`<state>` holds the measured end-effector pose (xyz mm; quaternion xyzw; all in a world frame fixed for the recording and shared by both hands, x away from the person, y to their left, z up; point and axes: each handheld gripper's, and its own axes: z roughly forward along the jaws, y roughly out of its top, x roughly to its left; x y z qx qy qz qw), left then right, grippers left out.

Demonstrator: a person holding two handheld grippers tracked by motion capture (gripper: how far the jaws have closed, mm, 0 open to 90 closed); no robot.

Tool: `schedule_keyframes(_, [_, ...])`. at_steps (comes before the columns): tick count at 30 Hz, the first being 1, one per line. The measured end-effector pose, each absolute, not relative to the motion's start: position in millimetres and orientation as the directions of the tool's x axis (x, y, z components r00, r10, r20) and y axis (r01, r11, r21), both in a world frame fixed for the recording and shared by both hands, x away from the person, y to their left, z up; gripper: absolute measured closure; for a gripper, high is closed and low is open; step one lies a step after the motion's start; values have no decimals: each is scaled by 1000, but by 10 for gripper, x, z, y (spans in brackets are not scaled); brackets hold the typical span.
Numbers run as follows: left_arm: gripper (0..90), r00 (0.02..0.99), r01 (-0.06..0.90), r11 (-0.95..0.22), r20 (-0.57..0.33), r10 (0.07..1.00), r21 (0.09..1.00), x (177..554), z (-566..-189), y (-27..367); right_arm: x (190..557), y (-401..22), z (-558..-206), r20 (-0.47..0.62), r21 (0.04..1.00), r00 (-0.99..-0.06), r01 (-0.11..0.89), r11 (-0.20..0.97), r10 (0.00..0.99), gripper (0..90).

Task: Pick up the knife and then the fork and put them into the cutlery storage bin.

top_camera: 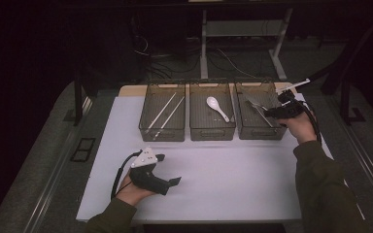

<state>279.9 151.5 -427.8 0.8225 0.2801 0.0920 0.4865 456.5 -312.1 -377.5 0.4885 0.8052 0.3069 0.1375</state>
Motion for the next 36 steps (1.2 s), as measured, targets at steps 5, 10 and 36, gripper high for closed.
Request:
schedule_keyframes(5, [0, 829, 376, -375, -128, 544, 847, 2799, -4285, 1505, 4691, -3051, -3833, 66, 594, -466, 729, 340, 882, 786])
schedule_keyframes(10, [0, 834, 374, -374, -131, 536, 848, 2798, -4293, 1492, 4785, -2979, -3922, 52, 558, -458, 750, 354, 887, 786])
schedule_keyframes(36, [0, 842, 377, -393, -134, 523, 839, 2798, -4305, 1470, 4776, -3055, -3917, 134, 603, -472, 736, 306, 871, 590])
